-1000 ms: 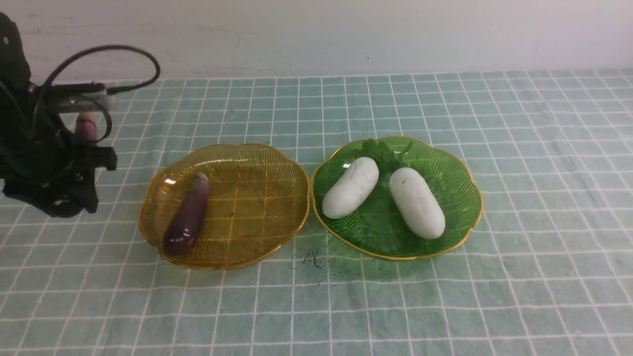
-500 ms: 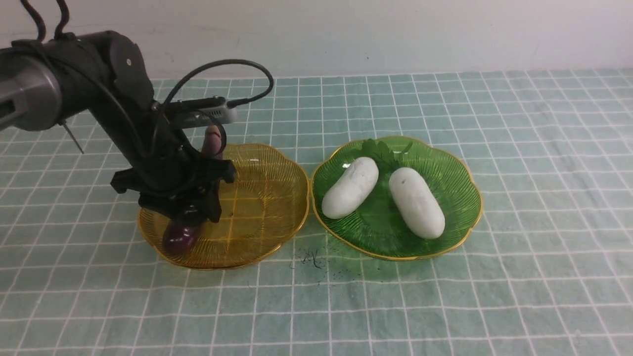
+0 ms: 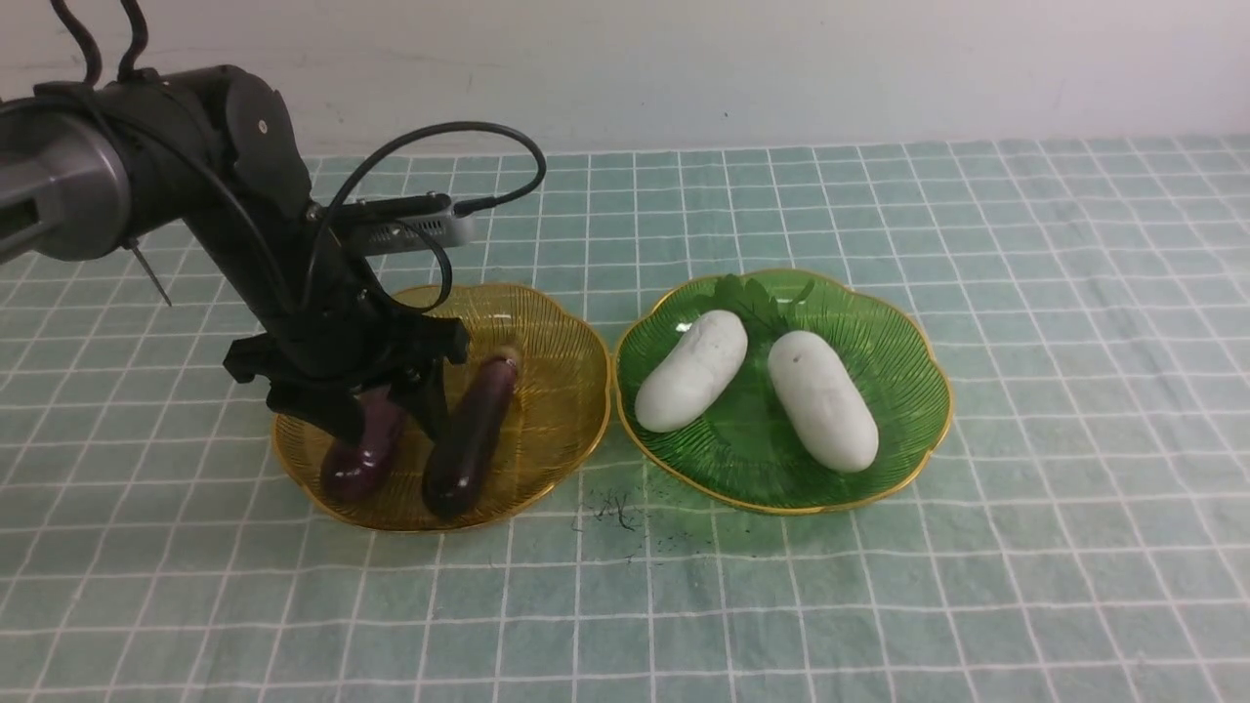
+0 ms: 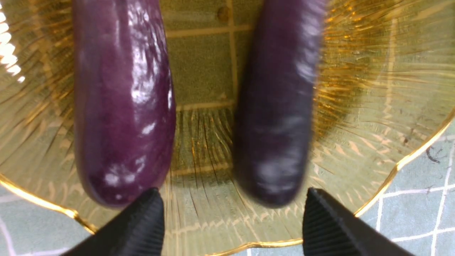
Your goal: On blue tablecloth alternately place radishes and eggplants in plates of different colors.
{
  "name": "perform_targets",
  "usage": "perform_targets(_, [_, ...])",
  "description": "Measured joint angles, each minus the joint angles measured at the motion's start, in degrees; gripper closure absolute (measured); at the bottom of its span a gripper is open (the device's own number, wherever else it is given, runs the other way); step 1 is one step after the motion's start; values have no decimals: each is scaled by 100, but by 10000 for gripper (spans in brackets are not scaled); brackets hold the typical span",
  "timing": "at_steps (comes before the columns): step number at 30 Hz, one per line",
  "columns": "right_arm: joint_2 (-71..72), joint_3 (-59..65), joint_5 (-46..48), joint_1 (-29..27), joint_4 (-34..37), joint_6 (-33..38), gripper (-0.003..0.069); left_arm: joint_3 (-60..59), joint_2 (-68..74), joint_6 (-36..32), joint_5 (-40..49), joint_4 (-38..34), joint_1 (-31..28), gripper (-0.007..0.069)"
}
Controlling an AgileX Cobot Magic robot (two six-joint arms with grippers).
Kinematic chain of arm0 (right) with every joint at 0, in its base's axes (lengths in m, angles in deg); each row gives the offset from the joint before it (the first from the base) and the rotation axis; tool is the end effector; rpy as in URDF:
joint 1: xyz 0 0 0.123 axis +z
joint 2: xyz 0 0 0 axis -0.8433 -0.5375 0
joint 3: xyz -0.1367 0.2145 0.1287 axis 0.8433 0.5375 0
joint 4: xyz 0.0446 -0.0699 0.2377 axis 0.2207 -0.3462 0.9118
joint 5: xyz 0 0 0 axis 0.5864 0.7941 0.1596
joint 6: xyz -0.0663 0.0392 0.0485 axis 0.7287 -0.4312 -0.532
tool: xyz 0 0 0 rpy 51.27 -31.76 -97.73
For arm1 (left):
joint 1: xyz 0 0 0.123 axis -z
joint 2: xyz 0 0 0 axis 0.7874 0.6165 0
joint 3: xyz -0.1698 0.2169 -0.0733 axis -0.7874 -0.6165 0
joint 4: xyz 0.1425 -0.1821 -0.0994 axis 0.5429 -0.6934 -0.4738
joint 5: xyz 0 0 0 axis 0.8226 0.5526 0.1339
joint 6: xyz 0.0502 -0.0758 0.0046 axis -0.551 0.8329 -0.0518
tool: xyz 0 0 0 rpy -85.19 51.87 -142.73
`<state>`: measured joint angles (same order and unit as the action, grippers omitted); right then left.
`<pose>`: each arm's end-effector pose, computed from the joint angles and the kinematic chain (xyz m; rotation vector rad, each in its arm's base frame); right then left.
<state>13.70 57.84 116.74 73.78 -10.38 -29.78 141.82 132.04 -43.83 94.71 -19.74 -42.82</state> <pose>0.0301 0.0211 0.2779 -0.3643 1.7967 0.3083 0.3810 -0.0769 0.2293 0.0773 2.9997 -0.2869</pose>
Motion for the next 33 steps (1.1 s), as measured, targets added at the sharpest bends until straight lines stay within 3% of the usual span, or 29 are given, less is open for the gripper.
perform_targets(6, [0, 594, -1471, 0, 22, 0, 673, 0, 0, 0, 29, 0, 2, 157])
perform_targets(19, [0, 673, -1188, 0, 22, 0, 673, 0, 0, -66, 91, 0, 2, 177])
perform_targets(22, [0, 673, -1116, 0, 22, 0, 673, 0, 0, -70, 124, 0, 2, 232])
perform_targets(30, [278, 913, -1105, -14, 22, -5, 673, 0, 0, -102, 282, 307, 2, 585])
perform_targets(33, [536, 1270, -1251, -191, 22, -5, 673, 0, 0, -102, 289, 408, 2, 621])
